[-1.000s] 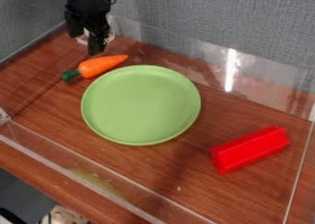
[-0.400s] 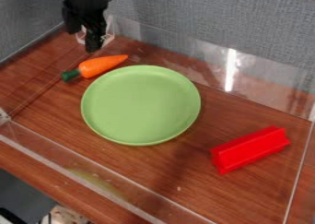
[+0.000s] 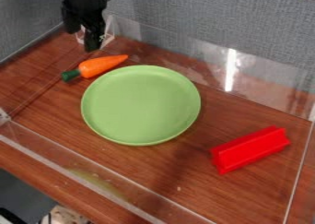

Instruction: Move the carrot from the green plate to the table

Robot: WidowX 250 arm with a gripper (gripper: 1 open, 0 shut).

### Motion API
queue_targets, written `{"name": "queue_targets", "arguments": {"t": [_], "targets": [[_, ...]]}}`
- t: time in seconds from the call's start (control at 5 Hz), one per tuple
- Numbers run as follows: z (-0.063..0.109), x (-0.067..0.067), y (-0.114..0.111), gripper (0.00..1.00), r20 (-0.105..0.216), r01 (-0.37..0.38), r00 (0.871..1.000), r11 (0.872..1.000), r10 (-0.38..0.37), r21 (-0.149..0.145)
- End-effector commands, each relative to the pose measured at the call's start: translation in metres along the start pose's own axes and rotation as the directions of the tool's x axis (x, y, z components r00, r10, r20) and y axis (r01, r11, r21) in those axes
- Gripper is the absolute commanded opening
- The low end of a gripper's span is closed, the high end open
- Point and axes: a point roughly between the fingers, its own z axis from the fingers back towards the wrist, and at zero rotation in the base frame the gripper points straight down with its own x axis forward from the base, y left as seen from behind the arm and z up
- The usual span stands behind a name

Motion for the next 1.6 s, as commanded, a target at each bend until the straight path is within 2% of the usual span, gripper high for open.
{"name": "queue_targets", "arguments": {"t": [0.0, 0.4, 1.2, 1.4], "targets": [[0.022, 0.002, 0.011, 1.0, 0.05, -0.007, 0.999, 0.999, 0.004, 0.044], [0.024, 0.001, 0.007, 1.0, 0.051, 0.007, 0.999, 0.999, -0.009, 0.046], [0.04, 0.004, 0.007, 1.0, 0.073, 0.038, 0.996, 0.996, -0.043, 0.081], [0.066, 0.004, -0.005, 1.0, 0.049, 0.021, 0.998, 0.997, -0.025, 0.078]]}}
